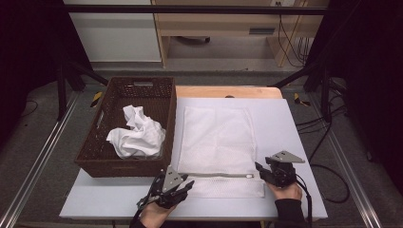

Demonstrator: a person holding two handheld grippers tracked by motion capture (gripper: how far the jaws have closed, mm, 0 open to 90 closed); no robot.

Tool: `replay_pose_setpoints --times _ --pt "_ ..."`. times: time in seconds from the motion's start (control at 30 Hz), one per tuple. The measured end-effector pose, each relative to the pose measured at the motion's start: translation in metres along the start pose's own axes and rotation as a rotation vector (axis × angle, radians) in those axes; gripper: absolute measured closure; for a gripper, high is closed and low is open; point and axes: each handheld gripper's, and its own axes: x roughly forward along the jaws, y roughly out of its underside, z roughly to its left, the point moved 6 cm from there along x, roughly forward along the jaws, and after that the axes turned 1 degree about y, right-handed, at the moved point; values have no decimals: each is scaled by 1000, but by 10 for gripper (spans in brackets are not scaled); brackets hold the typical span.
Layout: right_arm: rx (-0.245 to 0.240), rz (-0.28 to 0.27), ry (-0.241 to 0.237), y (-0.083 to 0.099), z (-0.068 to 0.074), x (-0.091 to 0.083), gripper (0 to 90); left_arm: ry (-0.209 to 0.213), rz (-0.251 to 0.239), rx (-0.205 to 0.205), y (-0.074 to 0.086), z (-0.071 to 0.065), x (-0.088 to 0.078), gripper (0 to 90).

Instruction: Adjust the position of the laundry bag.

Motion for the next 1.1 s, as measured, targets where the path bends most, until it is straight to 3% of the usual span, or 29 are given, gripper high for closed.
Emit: replay_pose_setpoints --times 0.17,0.23,0.33,0.4,0.43,0.73,0.83,1.1 --pt "41 -8 -28 8 1 -9 499 39 18 47 -11 -19 17 784" --pt "48 -5 -34 15 4 -15 476 75 40 78 -18 -37 35 823" --pt "55 -14 -42 20 5 -21 448 100 47 98 -24 -49 45 869" --pt "59 -15 -43 23 6 -23 431 115 50 136 -30 -63 59 887" --pt "69 -13 -41 25 6 -24 432 133 48 130 -31 -67 63 888" --pt "106 30 -66 34 8 -21 482 165 81 132 -32 -85 91 890" --pt "131 58 -120 35 9 -19 518 175 89 118 -31 -87 100 890" --pt "127 84 -98 41 9 -18 558 185 90 116 -28 -90 106 890"
